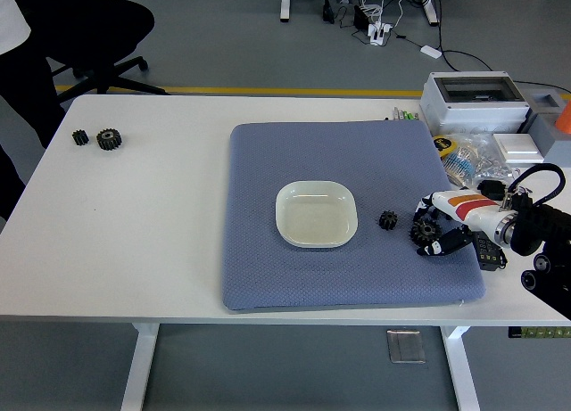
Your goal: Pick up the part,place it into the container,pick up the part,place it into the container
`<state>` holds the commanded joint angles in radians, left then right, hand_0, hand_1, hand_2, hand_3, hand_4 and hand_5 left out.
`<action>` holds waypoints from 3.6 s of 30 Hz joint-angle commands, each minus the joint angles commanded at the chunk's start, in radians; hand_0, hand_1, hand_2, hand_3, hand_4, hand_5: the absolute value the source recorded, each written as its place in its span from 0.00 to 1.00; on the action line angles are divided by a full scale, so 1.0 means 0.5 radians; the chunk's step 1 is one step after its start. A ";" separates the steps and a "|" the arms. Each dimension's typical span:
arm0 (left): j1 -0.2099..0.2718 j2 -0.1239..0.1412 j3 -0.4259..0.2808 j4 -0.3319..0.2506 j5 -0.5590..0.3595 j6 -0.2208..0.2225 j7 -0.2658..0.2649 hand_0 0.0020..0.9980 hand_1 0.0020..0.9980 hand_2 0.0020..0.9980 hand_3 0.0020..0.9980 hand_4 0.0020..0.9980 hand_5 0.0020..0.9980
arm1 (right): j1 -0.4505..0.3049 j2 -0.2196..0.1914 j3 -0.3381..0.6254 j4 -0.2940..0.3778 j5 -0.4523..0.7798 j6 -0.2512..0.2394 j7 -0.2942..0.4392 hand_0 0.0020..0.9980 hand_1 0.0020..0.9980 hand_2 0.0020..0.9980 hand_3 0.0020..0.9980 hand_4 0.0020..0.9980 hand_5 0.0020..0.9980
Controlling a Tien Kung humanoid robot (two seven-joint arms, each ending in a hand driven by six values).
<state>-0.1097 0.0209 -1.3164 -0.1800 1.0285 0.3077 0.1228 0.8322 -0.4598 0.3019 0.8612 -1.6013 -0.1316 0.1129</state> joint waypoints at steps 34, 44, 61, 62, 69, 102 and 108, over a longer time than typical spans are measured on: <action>0.007 0.007 0.037 0.000 -0.018 -0.006 0.002 0.62 0.58 0.65 0.56 0.65 0.57 | -0.038 -0.025 0.073 0.012 0.104 -0.061 0.045 0.23 0.36 0.50 0.48 0.66 0.08; 0.008 0.007 0.019 0.000 -0.001 -0.004 0.002 0.62 0.58 0.65 0.56 0.65 0.57 | -0.043 0.001 0.344 0.134 0.086 -0.100 0.006 0.19 0.33 0.49 0.48 0.67 0.13; 0.006 0.013 0.032 0.000 -0.020 -0.002 0.006 0.62 0.57 0.65 0.56 0.65 0.57 | 0.209 0.326 0.203 0.223 0.080 -0.146 -0.083 0.16 0.33 0.49 0.49 0.68 0.17; 0.007 0.014 0.034 0.000 -0.025 -0.001 0.004 0.62 0.57 0.65 0.56 0.65 0.57 | 0.231 0.369 0.166 0.183 0.098 -0.147 -0.085 0.16 0.33 0.49 0.49 0.68 0.17; 0.003 0.014 0.042 0.000 -0.037 0.001 0.002 0.62 0.57 0.65 0.56 0.65 0.57 | 0.283 0.545 0.029 -0.034 0.288 -0.149 -0.031 0.15 0.34 0.49 0.49 0.70 0.17; 0.004 0.014 0.031 0.000 -0.028 0.001 0.006 0.62 0.57 0.65 0.56 0.65 0.57 | 0.267 0.469 0.180 0.002 0.102 -0.045 -0.008 0.23 0.45 0.79 0.88 1.00 0.35; 0.009 0.014 0.021 0.000 -0.021 0.001 0.006 0.62 0.57 0.65 0.56 0.65 0.57 | 0.237 0.333 0.279 -0.018 -0.002 -0.024 -0.021 0.23 0.45 0.76 0.85 0.99 0.35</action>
<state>-0.1051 0.0280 -1.3057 -0.1800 1.0178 0.3081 0.1260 0.9509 -0.2931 0.4414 0.8525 -1.6022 -0.1438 0.1023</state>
